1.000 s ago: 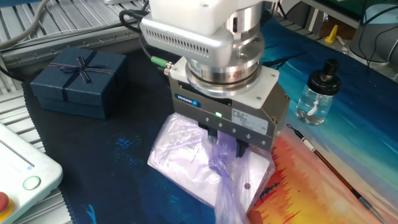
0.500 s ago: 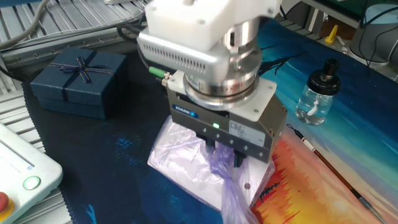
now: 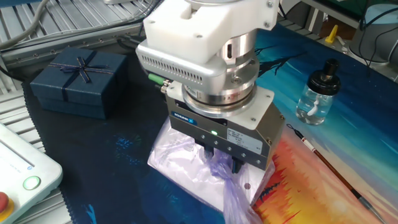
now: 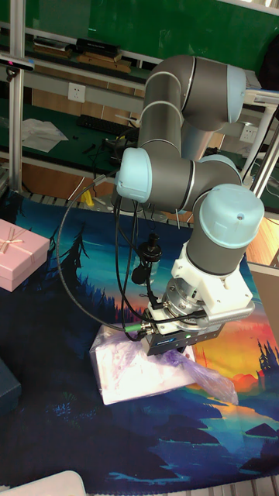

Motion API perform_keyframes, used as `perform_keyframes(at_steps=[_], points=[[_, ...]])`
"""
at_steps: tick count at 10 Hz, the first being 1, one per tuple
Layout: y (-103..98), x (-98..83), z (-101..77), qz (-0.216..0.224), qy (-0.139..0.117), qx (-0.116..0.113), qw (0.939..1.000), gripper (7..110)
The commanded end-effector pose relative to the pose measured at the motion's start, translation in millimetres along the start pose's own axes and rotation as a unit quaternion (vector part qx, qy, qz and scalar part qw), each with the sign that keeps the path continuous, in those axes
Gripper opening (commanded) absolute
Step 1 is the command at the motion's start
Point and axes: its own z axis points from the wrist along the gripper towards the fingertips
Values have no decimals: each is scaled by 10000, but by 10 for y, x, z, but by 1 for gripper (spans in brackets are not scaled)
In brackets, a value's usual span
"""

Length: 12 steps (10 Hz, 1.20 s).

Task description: Pick up a bag of things

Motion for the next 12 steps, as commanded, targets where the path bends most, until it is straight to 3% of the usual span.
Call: perform_keyframes(at_steps=[1,6,7,12], points=[[19,42,-42,127,55,-41,9999,44],[-17,67,-39,292,106,29,9995,44],[-5,62,-40,304,98,8,9995,22],[7,50,-34,347,82,-10,9994,22]])
